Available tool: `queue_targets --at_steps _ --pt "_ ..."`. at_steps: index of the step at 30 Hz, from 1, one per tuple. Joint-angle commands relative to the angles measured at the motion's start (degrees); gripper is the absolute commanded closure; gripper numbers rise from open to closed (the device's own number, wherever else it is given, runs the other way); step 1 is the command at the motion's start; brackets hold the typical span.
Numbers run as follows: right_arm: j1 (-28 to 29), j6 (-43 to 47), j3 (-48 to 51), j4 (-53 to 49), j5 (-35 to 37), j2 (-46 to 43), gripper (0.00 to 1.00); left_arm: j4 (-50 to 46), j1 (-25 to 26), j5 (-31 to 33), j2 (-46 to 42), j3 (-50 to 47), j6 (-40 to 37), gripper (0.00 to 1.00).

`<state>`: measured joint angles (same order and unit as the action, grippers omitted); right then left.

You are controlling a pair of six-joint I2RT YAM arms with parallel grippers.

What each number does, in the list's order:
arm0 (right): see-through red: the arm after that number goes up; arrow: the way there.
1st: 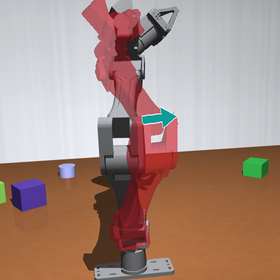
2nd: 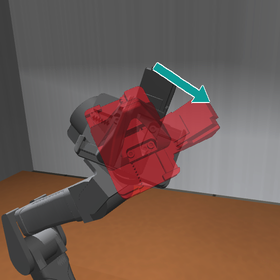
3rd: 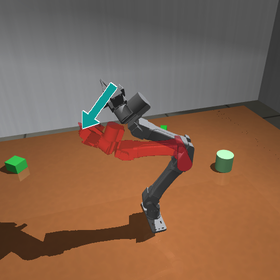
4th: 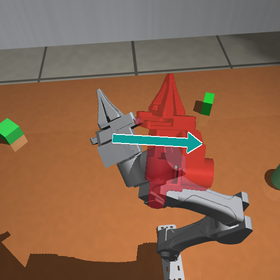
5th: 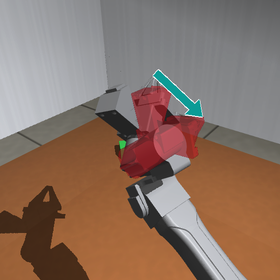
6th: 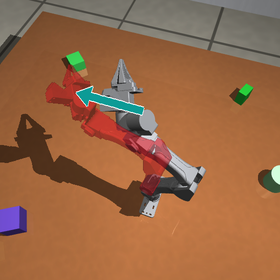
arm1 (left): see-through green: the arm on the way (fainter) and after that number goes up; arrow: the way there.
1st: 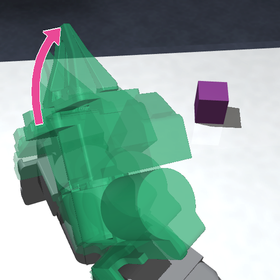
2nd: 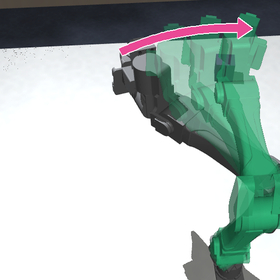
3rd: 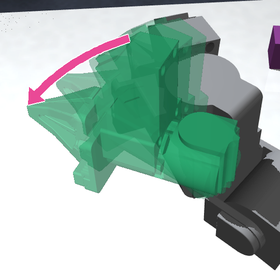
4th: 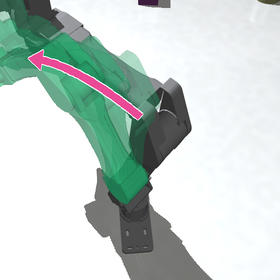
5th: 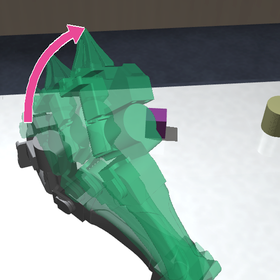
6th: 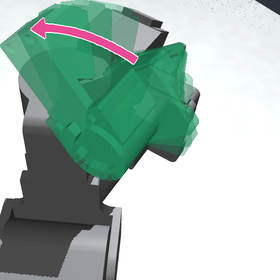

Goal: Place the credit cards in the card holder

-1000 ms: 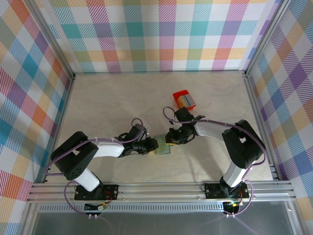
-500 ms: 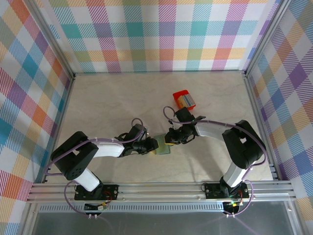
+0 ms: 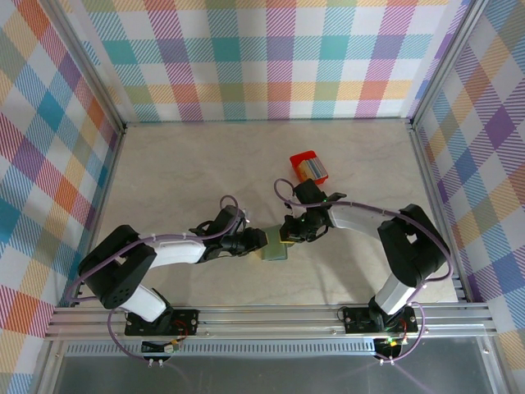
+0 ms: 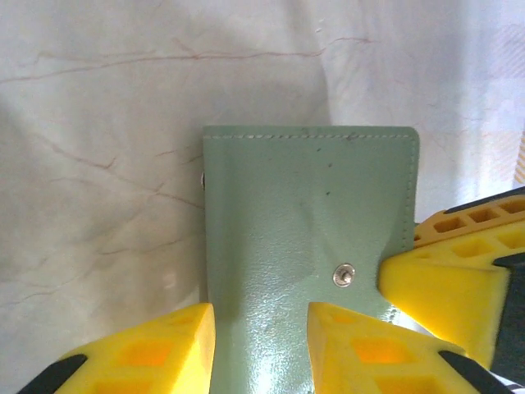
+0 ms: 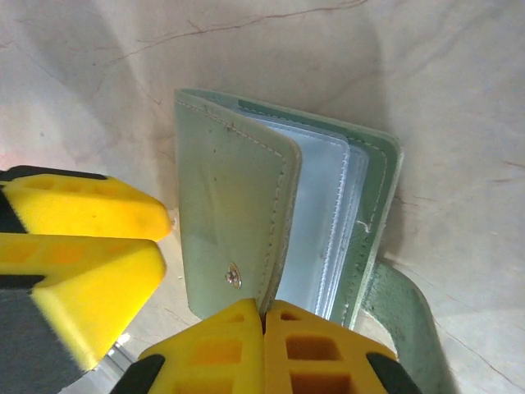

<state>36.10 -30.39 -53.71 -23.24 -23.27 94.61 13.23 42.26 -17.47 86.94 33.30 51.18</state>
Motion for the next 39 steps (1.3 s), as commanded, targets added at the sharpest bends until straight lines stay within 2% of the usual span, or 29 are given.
queue_targets --at_steps 1,6,10,16,19,30,39 --pt "0.36 1.55 -2.46 -6.21 4.34 -1.86 1.00 -0.82 0.44 0.16 -0.66 1.46 -1.28 0.65" --pt "0.42 2.14 -3.95 -8.92 5.10 -2.11 1.00 0.80 0.45 -0.01 0.63 1.11 -0.82 0.66" --pt "0.38 1.82 -4.12 -9.08 4.48 -2.74 0.99 1.18 0.45 -0.27 2.02 1.32 -0.82 0.71" --pt "0.39 1.67 -3.21 -5.80 -0.47 -3.66 0.81 2.23 0.45 -0.89 3.92 1.83 -0.73 0.77" --pt "0.42 0.87 -2.47 -3.37 -2.90 -3.64 0.77 2.23 0.44 -1.14 4.71 2.21 -0.82 0.78" --pt "0.54 -2.17 -1.27 2.89 -8.98 -3.07 0.74 2.23 0.44 -0.92 5.04 2.12 -1.08 0.78" --pt "2.27 -3.05 -2.16 5.51 -10.99 -1.93 0.70 0.24 0.35 -0.39 2.60 1.27 -1.95 0.79"
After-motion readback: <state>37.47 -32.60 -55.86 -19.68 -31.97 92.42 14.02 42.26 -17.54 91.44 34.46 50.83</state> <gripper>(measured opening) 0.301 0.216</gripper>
